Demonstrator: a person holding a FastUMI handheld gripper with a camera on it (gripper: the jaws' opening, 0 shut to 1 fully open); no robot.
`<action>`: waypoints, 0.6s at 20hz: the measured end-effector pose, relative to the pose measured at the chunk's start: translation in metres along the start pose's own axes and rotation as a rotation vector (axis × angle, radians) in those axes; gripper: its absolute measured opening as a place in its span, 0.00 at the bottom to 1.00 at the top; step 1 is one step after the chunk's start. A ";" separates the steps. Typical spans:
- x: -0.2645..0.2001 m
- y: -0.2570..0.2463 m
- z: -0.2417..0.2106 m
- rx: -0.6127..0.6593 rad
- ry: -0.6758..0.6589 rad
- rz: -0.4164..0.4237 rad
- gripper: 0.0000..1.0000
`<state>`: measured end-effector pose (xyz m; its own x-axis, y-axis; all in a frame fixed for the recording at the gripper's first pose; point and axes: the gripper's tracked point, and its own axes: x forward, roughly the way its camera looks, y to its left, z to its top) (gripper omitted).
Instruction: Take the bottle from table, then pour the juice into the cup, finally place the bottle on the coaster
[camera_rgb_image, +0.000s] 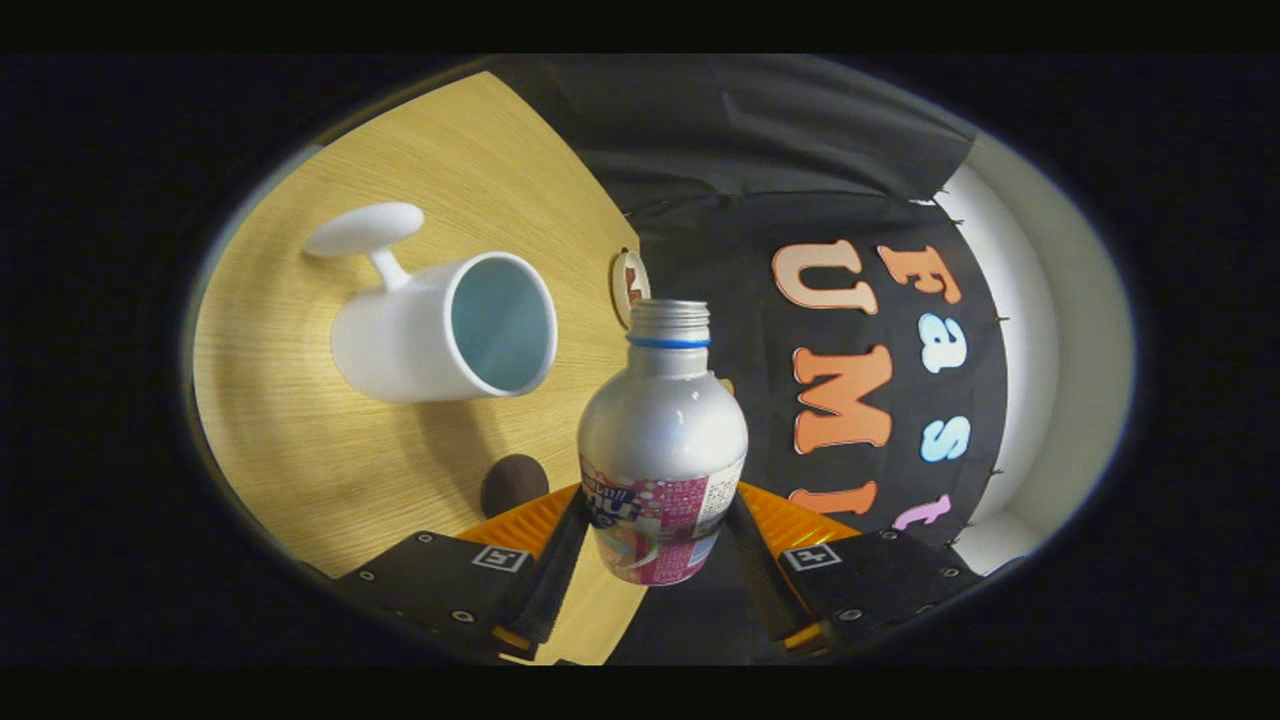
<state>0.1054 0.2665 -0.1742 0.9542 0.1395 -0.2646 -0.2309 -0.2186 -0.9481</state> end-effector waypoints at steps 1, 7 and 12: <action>0.001 0.001 -0.001 -0.007 0.003 0.004 0.77; 0.002 0.003 -0.005 -0.109 0.005 0.011 0.77; 0.003 0.008 -0.005 -0.189 0.007 0.026 0.77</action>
<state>0.1078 0.2604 -0.1818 0.9497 0.1251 -0.2870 -0.2166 -0.3994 -0.8908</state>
